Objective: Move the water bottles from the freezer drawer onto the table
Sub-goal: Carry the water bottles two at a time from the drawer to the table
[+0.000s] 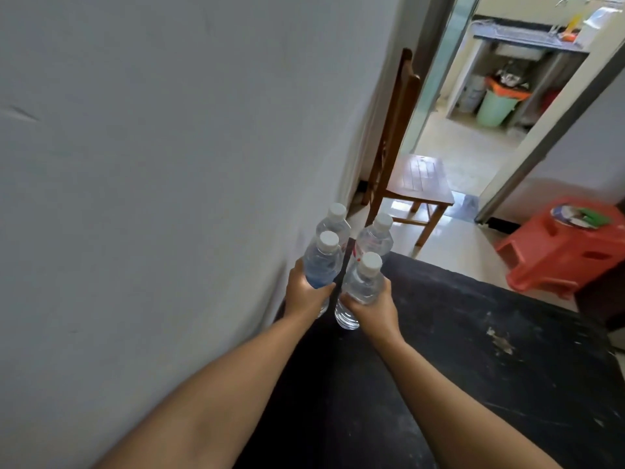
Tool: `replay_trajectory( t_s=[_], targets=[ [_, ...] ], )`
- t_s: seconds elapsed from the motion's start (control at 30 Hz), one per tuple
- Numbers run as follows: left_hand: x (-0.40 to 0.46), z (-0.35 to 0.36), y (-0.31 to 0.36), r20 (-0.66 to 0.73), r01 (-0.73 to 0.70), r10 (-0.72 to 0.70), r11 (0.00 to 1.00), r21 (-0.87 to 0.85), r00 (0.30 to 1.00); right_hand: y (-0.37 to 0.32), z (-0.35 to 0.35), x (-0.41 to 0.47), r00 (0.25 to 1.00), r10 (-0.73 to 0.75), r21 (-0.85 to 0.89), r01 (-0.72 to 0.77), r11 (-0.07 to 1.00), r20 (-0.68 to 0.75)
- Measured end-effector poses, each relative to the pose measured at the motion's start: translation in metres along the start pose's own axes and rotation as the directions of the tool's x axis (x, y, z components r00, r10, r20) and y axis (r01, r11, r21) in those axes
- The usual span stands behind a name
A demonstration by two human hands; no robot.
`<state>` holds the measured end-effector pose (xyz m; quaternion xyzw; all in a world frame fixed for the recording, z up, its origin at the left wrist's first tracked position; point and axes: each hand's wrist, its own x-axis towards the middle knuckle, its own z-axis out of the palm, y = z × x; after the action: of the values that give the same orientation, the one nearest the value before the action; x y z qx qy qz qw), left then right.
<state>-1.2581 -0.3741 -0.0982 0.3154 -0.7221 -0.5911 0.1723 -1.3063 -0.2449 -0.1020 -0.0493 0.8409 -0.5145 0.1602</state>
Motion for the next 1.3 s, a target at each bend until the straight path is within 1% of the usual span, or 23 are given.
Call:
replay_trajectory(
  t_s=[0.07, 0.2, 0.27, 0.4, 0.47, 0.53, 0.57, 0.67, 0.73, 0.8, 0.9, 1.0, 1.13, 1.23, 1.3],
  targets=[
    [0.003, 0.006, -0.003, 0.01, -0.019, 0.02, 0.999, -0.039, 1.0, 0.002, 0.005, 0.005, 1.0, 0.006, 0.033, -0.006, 0.999, -0.002],
    [0.009, 0.016, -0.02, 0.011, -0.014, 0.015, 0.996, -0.092, 1.0, 0.007, 0.007, 0.014, 1.0, -0.022, 0.04, 0.023, 0.999, -0.018],
    [0.011, 0.019, -0.025, 0.0, -0.015, 0.015, 0.993, -0.114, 1.0, 0.008, 0.005, 0.018, 0.999, -0.035, 0.046, 0.034, 0.998, 0.005],
    [0.016, 0.026, -0.028, 0.005, -0.049, 0.05, 0.992, -0.117, 0.999, 0.01, 0.003, 0.02, 0.998, 0.003, 0.041, -0.006, 0.999, 0.058],
    [0.02, 0.025, -0.032, -0.001, -0.043, 0.043, 0.993, -0.11, 0.999, 0.012, 0.003, 0.021, 0.997, 0.019, 0.025, -0.021, 0.999, 0.075],
    [0.023, 0.025, -0.037, 0.025, -0.027, 0.029, 0.996, -0.079, 0.999, 0.018, 0.001, 0.022, 0.995, 0.035, 0.008, -0.036, 0.999, 0.096],
    [0.022, 0.025, -0.036, 0.037, 0.001, 0.001, 0.999, -0.046, 0.999, 0.02, -0.001, 0.02, 0.992, 0.051, -0.004, -0.051, 0.999, 0.112],
    [0.013, 0.022, -0.029, 0.025, 0.075, -0.078, 0.993, 0.096, 0.997, 0.018, -0.011, 0.008, 0.983, 0.106, -0.064, -0.097, 0.993, 0.152],
    [0.003, 0.017, -0.028, 0.013, 0.118, -0.12, 0.986, 0.117, 0.993, 0.019, -0.019, 0.0, 0.972, 0.166, -0.126, -0.146, 0.981, 0.165],
    [-0.014, 0.012, -0.03, 0.018, 0.165, -0.17, 0.975, 0.147, 0.985, 0.021, -0.029, -0.01, 0.968, 0.187, -0.177, -0.157, 0.972, 0.169],
    [-0.044, 0.008, -0.033, 0.014, 0.196, -0.208, 0.941, 0.275, 0.978, 0.021, -0.042, -0.029, 0.969, 0.167, -0.239, -0.121, 0.963, 0.182],
    [-0.076, 0.008, -0.032, 0.013, 0.218, -0.237, 0.914, 0.343, 0.971, 0.024, -0.053, -0.054, 0.968, 0.141, -0.313, -0.072, 0.947, 0.206],
    [-0.13, 0.006, -0.031, 0.046, 0.185, -0.229, 0.874, 0.45, 0.972, 0.032, -0.068, -0.092, 0.944, 0.11, -0.385, 0.019, 0.923, 0.311],
    [-0.176, -0.007, -0.034, -0.037, 0.217, -0.232, 0.825, 0.521, 0.972, 0.037, -0.073, -0.122, 0.92, 0.041, -0.428, 0.141, 0.893, 0.389],
    [-0.21, -0.021, -0.038, -0.086, 0.228, -0.218, 0.793, 0.565, 0.972, 0.041, -0.071, -0.144, 0.891, 0.016, -0.429, 0.203, 0.88, 0.455]
  ],
)
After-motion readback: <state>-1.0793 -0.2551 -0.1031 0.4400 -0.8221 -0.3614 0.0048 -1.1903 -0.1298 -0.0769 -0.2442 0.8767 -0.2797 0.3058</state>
